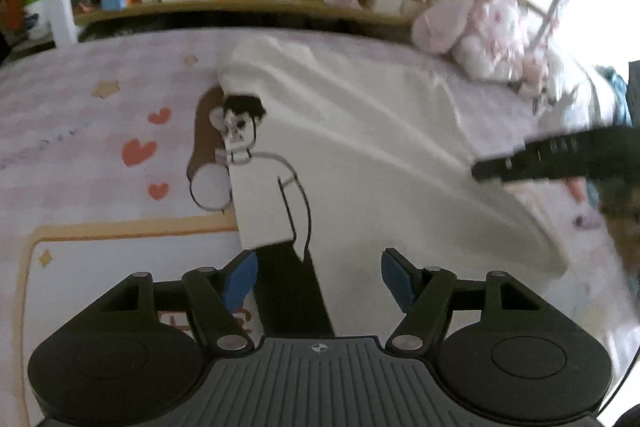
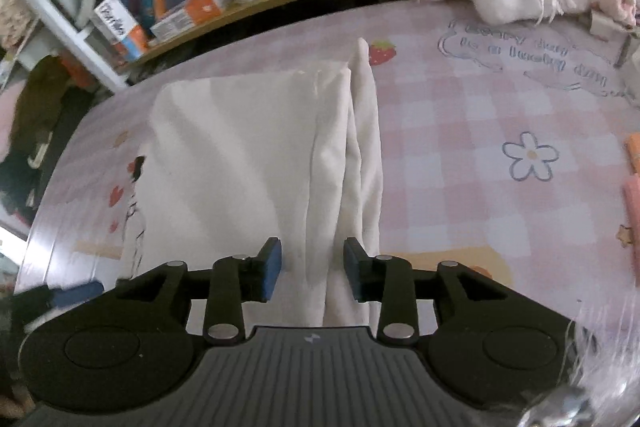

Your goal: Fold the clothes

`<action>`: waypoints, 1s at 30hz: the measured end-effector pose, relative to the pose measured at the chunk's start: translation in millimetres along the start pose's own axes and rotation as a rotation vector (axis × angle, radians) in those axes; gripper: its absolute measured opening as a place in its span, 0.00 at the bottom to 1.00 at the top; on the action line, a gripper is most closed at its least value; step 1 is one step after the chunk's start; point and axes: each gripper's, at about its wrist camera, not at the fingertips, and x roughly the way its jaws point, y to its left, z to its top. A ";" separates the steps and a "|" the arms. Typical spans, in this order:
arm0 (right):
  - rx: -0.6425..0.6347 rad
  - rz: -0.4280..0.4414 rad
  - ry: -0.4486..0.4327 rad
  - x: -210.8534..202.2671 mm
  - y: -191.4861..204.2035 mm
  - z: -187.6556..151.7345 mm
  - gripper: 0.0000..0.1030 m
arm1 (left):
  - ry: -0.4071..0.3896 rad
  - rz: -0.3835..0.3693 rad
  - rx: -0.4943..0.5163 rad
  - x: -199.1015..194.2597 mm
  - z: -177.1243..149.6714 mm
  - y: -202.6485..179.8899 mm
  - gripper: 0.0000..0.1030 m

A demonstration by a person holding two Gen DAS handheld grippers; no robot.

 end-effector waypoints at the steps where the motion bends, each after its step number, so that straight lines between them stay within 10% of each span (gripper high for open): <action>1: 0.006 0.001 0.008 4.8 -0.3 1.1 0.26 | 0.016 -0.002 0.005 4.3 -2.5 1.1 0.67; 2: 0.004 0.002 0.016 8.0 -0.3 1.8 0.08 | 0.029 -0.003 0.012 8.0 -4.9 2.3 0.67; 7: -0.004 -0.022 -0.082 -13.3 6.7 -3.2 0.04 | 0.036 -0.031 0.044 8.3 -7.5 10.0 0.68; 17: -0.004 -0.190 -0.104 -12.7 16.6 -19.9 0.26 | 0.065 -0.085 0.038 -0.6 19.3 37.9 0.69; 30: 0.094 -0.227 -0.104 -50.1 14.4 -102.4 0.29 | 0.004 -0.164 -0.202 44.6 102.3 118.1 0.68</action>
